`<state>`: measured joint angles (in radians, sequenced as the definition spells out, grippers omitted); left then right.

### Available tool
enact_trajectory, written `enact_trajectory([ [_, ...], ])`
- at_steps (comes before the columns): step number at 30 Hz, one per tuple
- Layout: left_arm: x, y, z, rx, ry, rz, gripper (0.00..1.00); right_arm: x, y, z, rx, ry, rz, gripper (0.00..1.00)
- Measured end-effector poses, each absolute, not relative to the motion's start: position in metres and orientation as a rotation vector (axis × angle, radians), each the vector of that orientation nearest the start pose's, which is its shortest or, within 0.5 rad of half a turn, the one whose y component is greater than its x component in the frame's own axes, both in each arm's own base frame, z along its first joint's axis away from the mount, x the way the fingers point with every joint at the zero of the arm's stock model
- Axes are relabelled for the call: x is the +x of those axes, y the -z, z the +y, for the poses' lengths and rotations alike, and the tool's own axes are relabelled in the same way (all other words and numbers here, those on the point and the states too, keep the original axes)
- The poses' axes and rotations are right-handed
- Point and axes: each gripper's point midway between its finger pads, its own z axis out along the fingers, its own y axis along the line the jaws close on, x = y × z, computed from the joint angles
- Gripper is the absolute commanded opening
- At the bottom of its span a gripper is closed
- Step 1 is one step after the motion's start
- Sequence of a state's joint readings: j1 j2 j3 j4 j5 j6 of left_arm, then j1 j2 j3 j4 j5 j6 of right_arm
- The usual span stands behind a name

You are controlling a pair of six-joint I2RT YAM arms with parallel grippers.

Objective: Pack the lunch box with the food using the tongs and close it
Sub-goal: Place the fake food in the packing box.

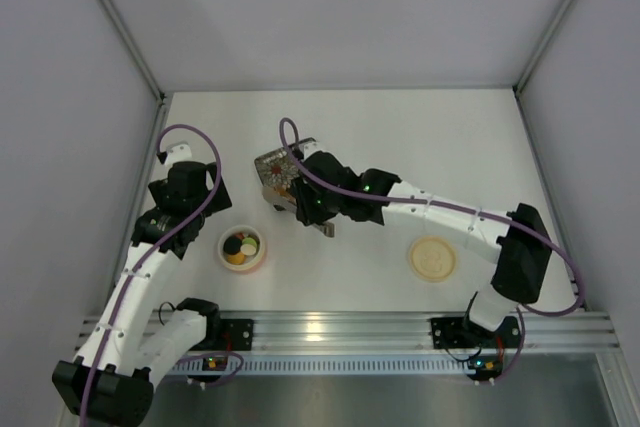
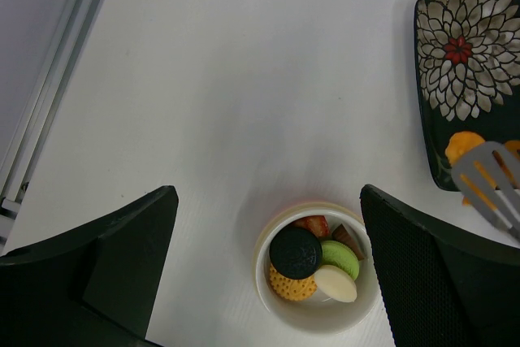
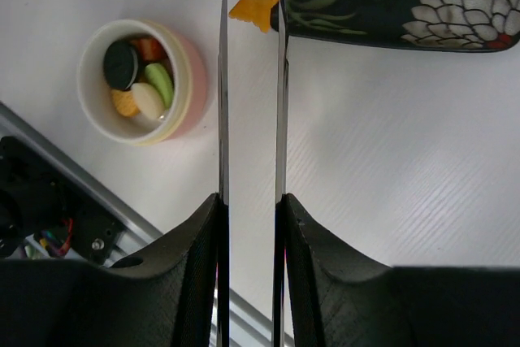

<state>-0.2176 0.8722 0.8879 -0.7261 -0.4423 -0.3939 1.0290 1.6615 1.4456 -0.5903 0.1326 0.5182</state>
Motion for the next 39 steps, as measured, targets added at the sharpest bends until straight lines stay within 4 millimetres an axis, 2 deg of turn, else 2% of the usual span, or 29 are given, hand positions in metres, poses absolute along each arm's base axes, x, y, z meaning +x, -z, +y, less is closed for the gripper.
enact_trajectory([
  [5,0.258,-0.194,0.005,-0.419,-0.168,2.166,0.99,0.192,-0.192,0.398,-0.649,-0.639,2.332,0.27],
  [11,0.258,-0.194,0.005,-0.419,-0.168,2.166,0.99,0.150,-0.193,0.416,-0.748,-0.677,2.310,0.27],
  [15,0.258,-0.194,0.005,-0.419,-0.168,2.166,0.99,0.134,-0.189,0.422,-0.781,-0.691,2.306,0.28],
  [21,0.258,-0.194,0.005,-0.419,-0.168,2.166,0.99,0.121,-0.184,0.429,-0.809,-0.696,2.306,0.28],
  [31,0.258,-0.194,0.005,-0.419,-0.168,2.166,0.99,0.110,-0.160,0.437,-0.855,-0.660,2.338,0.28],
  [39,0.258,-0.194,0.005,-0.419,-0.168,2.166,0.99,0.106,-0.159,0.439,-0.863,-0.665,2.337,0.31],
])
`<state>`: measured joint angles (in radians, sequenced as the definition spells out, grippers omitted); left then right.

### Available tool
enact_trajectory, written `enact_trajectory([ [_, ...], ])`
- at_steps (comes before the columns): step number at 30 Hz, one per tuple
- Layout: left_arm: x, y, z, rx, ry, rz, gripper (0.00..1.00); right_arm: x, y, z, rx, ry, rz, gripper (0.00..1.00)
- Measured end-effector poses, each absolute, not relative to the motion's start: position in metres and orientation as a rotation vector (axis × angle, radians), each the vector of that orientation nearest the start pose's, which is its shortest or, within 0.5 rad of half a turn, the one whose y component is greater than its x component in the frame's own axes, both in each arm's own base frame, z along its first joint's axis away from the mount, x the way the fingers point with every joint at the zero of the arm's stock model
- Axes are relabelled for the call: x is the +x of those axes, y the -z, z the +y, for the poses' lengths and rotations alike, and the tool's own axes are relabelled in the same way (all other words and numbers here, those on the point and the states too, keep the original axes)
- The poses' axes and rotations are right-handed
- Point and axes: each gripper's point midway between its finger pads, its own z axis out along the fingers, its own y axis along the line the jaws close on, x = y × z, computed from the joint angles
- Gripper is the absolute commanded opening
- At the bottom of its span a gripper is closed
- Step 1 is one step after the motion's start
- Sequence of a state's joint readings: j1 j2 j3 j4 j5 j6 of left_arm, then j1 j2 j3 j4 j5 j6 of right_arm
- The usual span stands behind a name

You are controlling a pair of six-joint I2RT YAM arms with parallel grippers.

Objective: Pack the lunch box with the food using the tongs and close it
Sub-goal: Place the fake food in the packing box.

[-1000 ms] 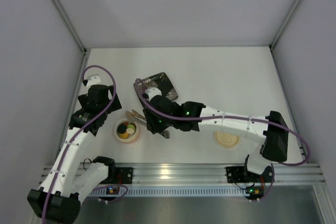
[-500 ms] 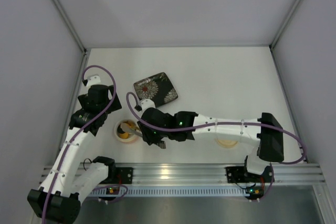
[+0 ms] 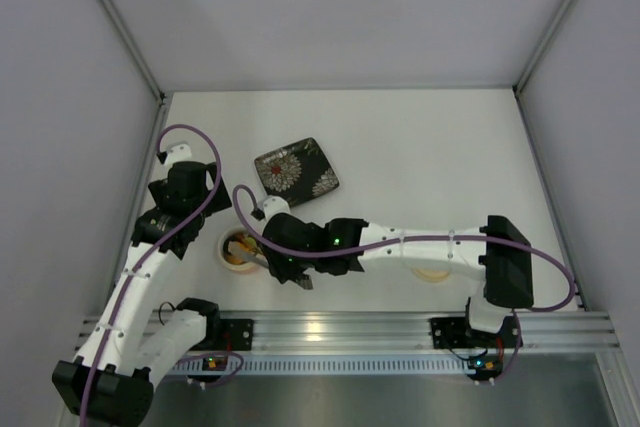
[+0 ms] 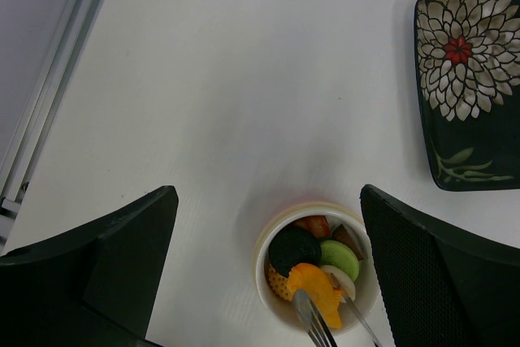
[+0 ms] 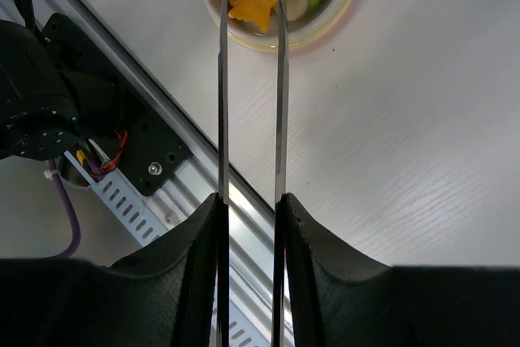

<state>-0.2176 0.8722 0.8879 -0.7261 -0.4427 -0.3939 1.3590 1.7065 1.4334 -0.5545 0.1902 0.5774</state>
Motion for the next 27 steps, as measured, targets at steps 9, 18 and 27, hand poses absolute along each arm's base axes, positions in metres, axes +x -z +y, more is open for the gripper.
enact_trajectory([
  [9,0.2579,-0.1942,0.0052,-0.419,-0.168,2.166,0.99,0.1049,-0.1564,0.4405,-0.864,-0.663,2.340,0.39],
  [18,0.2579,-0.1942,0.0052,-0.419,-0.168,2.166,0.99,0.1062,-0.1568,0.4406,-0.858,-0.659,2.336,0.44],
  [27,0.2579,-0.1942,0.0052,-0.419,-0.168,2.166,0.99,0.1094,-0.1571,0.4399,-0.845,-0.644,2.329,0.44],
])
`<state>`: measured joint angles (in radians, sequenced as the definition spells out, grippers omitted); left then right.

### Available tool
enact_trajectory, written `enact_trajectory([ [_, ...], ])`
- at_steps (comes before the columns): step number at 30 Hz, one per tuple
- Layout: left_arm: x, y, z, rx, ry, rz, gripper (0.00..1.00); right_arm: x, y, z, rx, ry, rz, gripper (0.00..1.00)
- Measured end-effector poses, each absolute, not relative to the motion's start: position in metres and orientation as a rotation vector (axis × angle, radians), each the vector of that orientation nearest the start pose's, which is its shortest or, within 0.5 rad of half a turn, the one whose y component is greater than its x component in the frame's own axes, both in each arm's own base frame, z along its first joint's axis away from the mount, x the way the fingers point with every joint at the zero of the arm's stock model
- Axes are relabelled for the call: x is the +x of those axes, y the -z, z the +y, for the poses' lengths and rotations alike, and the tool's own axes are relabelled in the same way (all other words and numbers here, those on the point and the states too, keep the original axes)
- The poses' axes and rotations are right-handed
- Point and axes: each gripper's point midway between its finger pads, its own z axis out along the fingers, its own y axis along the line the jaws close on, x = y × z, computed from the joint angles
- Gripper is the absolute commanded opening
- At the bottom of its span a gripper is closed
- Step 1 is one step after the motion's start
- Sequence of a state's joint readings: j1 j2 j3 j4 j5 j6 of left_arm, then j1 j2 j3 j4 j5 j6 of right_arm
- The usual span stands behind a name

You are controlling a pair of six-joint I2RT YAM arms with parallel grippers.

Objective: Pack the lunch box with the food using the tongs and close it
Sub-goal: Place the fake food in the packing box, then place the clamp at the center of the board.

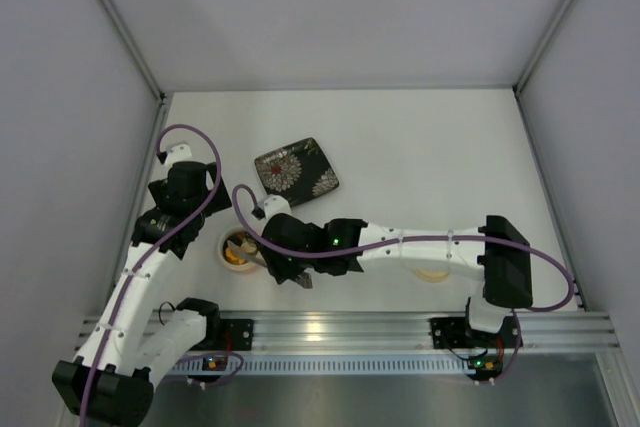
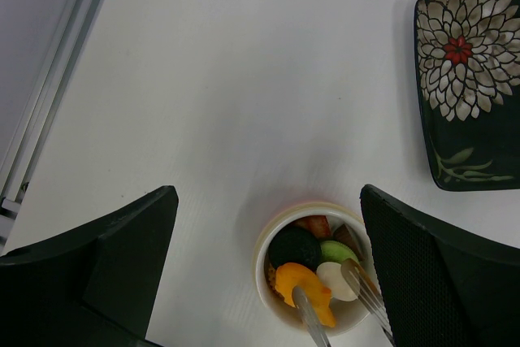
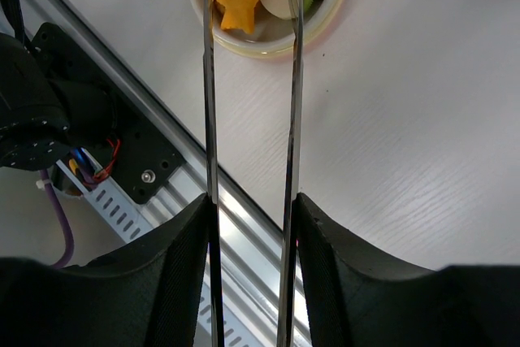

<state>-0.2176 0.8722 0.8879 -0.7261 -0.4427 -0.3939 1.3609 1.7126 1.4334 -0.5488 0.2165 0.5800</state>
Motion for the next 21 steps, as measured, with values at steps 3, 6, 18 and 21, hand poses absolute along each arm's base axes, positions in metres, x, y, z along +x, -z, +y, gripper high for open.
enact_trajectory([
  [3,0.258,-0.194,0.005,-0.419,-0.168,2.166,0.99,0.111,-0.157,0.439,-0.840,-0.636,2.326,0.44],
  [6,0.258,-0.194,0.005,-0.419,-0.168,2.166,0.99,0.113,-0.158,0.439,-0.833,-0.628,2.321,0.45],
  [18,0.258,-0.194,0.005,-0.419,-0.168,2.166,0.99,0.130,-0.198,0.406,-0.722,-0.654,2.253,0.45],
  [21,0.258,-0.194,0.005,-0.419,-0.168,2.166,0.99,0.145,-0.213,0.390,-0.657,-0.664,2.235,0.45],
])
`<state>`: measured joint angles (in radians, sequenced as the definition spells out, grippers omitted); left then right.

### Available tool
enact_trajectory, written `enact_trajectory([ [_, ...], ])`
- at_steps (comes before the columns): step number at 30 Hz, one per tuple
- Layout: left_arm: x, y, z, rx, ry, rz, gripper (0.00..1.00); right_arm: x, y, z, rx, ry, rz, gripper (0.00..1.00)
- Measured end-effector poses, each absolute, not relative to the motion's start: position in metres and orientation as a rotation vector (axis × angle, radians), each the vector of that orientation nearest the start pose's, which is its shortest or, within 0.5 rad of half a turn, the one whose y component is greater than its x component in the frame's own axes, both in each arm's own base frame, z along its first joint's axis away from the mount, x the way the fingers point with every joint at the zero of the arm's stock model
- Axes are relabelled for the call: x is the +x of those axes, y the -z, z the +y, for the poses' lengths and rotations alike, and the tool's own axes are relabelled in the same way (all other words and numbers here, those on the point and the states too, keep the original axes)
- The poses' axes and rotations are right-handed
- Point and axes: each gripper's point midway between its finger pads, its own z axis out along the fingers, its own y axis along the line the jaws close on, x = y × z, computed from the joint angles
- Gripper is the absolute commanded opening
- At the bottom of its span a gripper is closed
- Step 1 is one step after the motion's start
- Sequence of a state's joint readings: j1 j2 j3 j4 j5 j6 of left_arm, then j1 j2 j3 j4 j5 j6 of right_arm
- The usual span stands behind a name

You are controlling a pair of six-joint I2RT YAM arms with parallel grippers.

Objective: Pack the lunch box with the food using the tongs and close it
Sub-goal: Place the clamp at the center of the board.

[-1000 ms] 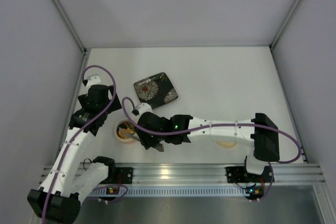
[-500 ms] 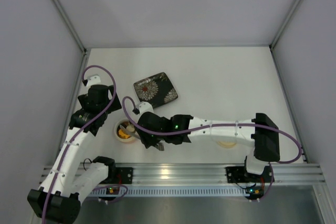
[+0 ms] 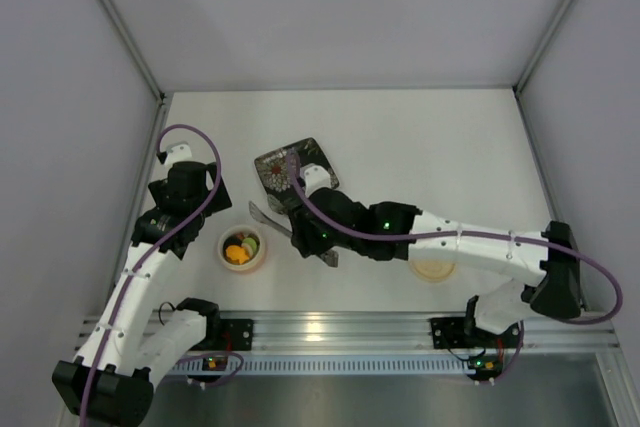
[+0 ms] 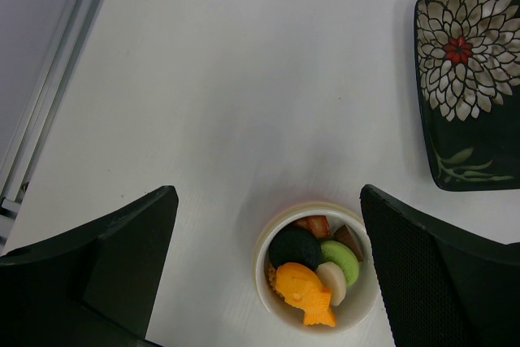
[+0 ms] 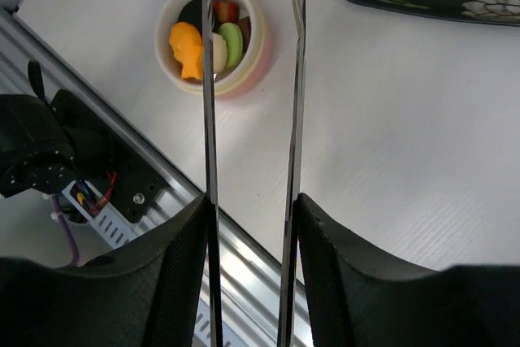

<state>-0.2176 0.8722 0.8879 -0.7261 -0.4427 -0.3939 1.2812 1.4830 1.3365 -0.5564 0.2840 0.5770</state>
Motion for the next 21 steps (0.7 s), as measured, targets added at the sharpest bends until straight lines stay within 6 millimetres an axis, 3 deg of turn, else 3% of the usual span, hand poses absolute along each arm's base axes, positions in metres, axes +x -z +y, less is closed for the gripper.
enact_trajectory([
  [5,0.258,-0.194,0.005,-0.419,-0.167,2.166,0.99,0.190,-0.217,0.344,-0.483,-0.628,2.248,0.45],
  [10,0.258,-0.194,0.005,-0.419,-0.167,2.166,0.99,0.249,-0.207,0.281,-0.241,-0.523,2.284,0.46],
  [17,0.258,-0.194,0.005,-0.419,-0.167,2.166,0.99,0.311,-0.198,0.208,0.052,-0.406,2.299,0.47],
  [21,0.258,-0.194,0.005,-0.419,-0.167,2.166,0.99,0.342,-0.180,0.166,0.209,-0.316,2.322,0.48],
])
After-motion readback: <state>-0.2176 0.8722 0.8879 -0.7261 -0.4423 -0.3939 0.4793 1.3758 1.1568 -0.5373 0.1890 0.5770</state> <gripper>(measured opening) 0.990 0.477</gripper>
